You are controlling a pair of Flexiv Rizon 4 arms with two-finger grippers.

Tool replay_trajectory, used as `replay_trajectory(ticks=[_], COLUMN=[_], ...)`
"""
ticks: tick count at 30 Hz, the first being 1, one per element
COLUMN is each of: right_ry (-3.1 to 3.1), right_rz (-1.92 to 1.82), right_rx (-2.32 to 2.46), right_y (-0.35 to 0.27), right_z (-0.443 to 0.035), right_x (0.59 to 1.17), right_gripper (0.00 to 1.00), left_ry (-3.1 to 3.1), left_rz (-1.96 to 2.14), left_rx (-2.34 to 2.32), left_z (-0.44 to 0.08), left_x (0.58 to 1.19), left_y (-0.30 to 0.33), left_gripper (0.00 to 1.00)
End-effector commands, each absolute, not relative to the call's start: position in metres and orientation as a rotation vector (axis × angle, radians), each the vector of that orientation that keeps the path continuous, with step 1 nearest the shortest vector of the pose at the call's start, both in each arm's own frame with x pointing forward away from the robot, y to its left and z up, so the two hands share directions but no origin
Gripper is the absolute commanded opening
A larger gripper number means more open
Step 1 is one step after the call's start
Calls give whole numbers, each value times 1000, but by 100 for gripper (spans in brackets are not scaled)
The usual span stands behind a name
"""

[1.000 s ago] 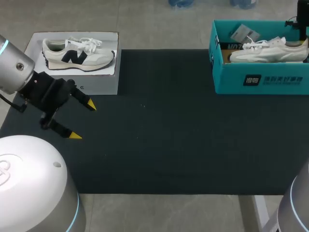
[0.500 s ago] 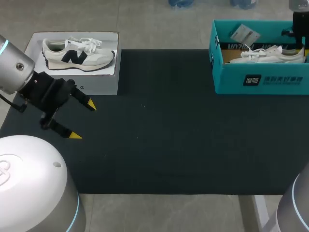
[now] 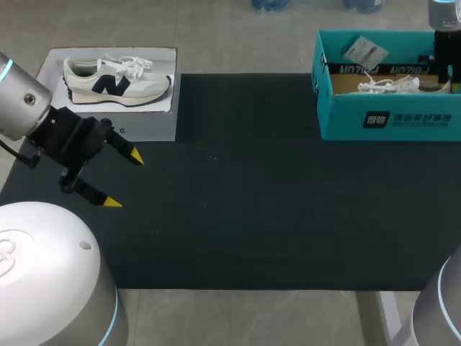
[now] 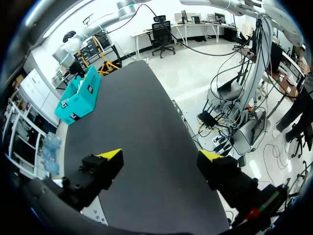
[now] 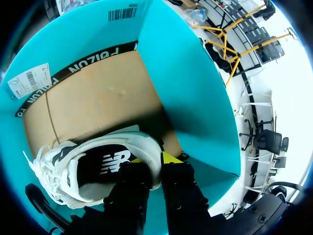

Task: Take the shoe out of the shoebox, open the shoe tongue, remove and reinsert the insole, then place the shoe into the shoebox

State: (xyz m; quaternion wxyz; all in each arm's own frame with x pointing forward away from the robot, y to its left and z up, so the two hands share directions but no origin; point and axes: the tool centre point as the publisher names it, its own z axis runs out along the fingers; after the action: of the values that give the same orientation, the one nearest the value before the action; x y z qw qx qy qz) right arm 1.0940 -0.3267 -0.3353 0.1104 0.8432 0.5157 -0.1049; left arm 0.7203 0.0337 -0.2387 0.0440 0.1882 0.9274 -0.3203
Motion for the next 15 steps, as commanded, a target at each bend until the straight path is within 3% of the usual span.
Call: replay_trajectory(ticks=[1,2,4,6,7,9,10,13,15], right_ry=[1517,1516,1515,1513,1511,1503,1501,1495,1498], right_rz=[-303,-303,-306,-306,-304,-296,-290,-264,-246], right_rx=[2484,2488,2491,2495,2496,2494,2493,2481,2471], right_y=[-327,-327,-327,-327,-327,-327,-327,-324,-322], right_z=[-334,-334,-334,-332,-330,-325,-321,-308,-297], right_x=[1092,1092,1091,1090,1090,1089,1089,1089,1090], right_gripper=[0,5,44,49,65,51,51,58,81], left_ry=[2837,2837,2837,2837,2837,2837,2837,2837,2837], left_rz=[-974,-974,-974,-974,-974,-974,-974,-974,-974], left_rx=[576,576,576,576,576,576,576,576,576], left_z=[-239,-239,-239,-239,-239,-239,-239,-239,-239], left_x=[720,720,720,720,720,720,720,720,720], left_y=[33,33,33,33,33,33,33,33,33], left_gripper=[100,100,100,100,100,100,100,100,100])
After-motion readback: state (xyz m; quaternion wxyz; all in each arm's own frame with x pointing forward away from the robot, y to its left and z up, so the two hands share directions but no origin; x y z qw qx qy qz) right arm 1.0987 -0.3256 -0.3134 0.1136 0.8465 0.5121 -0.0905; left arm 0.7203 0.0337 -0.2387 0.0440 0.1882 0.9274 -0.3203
